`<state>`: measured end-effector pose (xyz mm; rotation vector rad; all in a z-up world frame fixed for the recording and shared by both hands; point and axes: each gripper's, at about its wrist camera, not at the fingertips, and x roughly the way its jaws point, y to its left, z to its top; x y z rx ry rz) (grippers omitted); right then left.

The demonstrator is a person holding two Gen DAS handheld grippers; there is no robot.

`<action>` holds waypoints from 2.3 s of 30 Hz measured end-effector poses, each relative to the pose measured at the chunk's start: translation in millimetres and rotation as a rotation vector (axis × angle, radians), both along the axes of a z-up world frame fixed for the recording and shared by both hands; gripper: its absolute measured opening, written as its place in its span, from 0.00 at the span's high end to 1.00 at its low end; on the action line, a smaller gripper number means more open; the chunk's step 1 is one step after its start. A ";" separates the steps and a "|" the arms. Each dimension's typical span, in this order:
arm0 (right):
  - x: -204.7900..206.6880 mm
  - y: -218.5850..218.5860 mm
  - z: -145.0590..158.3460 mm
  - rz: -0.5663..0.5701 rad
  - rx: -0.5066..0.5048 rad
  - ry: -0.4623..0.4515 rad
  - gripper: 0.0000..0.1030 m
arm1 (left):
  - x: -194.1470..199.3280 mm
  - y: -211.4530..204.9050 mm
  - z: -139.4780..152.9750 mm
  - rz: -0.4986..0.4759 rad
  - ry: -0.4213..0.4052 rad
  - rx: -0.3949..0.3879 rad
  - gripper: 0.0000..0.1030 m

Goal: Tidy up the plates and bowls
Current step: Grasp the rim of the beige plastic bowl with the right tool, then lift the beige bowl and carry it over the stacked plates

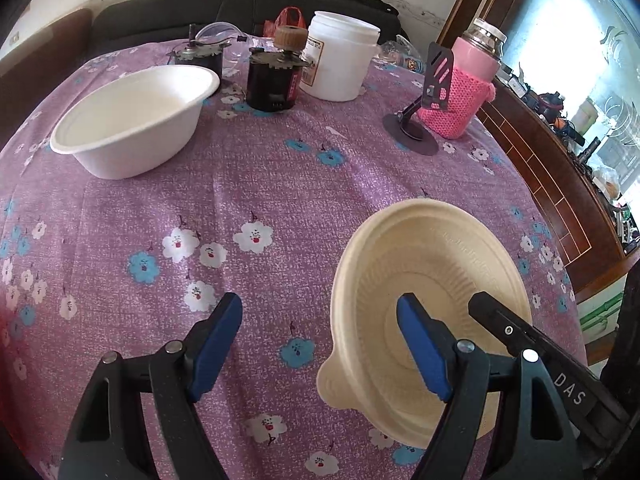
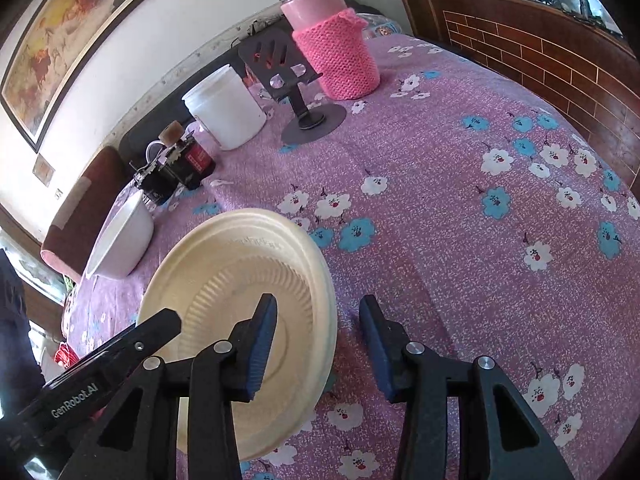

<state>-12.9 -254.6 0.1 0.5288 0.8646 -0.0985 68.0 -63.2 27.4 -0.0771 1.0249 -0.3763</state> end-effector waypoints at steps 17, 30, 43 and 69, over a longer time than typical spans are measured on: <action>1.2 11.6 -2.1 0.032 -0.023 -0.004 0.86 | -11.5 -5.4 2.4 -0.033 -0.030 0.040 0.80; -1.9 42.2 10.0 0.156 -0.041 -0.111 0.86 | -25.6 34.0 12.2 0.040 -0.030 0.008 0.80; -23.6 92.3 37.2 0.259 -0.148 -0.246 0.86 | -57.9 85.5 31.6 0.128 -0.062 -0.023 0.79; -69.1 237.3 115.6 0.478 -0.278 -0.337 0.85 | -134.6 235.9 96.0 0.300 -0.234 -0.207 0.79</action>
